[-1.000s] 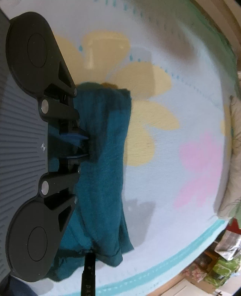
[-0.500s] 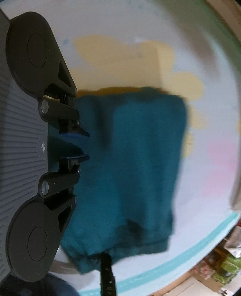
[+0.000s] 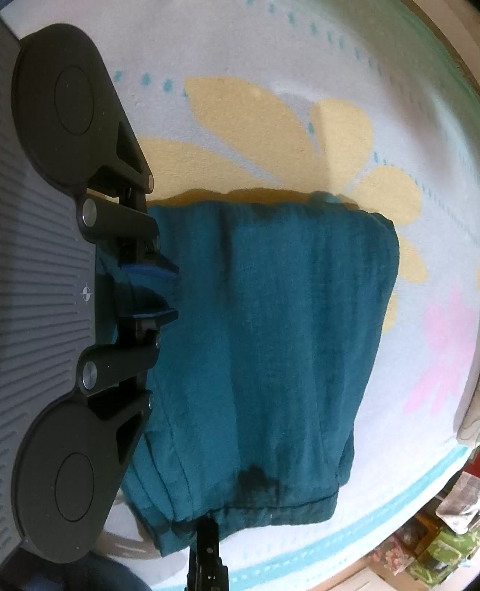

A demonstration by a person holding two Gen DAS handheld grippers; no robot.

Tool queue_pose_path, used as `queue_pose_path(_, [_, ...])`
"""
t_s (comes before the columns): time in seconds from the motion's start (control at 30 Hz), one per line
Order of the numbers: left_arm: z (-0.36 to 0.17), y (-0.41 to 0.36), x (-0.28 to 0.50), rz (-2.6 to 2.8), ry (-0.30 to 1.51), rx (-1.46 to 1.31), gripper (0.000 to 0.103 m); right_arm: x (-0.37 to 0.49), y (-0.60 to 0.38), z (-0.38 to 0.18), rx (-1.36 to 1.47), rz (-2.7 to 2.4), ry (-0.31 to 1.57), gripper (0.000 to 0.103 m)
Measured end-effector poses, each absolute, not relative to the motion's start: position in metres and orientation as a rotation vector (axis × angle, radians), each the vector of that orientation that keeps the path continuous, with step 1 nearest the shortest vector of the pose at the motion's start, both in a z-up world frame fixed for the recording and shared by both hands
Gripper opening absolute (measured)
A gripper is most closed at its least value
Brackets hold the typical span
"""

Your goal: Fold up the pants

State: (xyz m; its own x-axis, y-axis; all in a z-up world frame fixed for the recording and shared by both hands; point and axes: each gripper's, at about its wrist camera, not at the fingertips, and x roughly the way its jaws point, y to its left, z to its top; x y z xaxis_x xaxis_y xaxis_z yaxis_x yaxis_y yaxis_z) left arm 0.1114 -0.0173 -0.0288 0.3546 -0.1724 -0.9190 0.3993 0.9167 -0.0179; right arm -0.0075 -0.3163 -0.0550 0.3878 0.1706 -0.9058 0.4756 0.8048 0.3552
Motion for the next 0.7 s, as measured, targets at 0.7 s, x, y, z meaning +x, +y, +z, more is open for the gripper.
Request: queue_pose_path(0.7, [-0.028, -0.027, 0.095, -0.344, 1.115, 0.274, 0.020, 0.005, -0.302, -0.054, 0.570, -0.205, 1.185, 0.070])
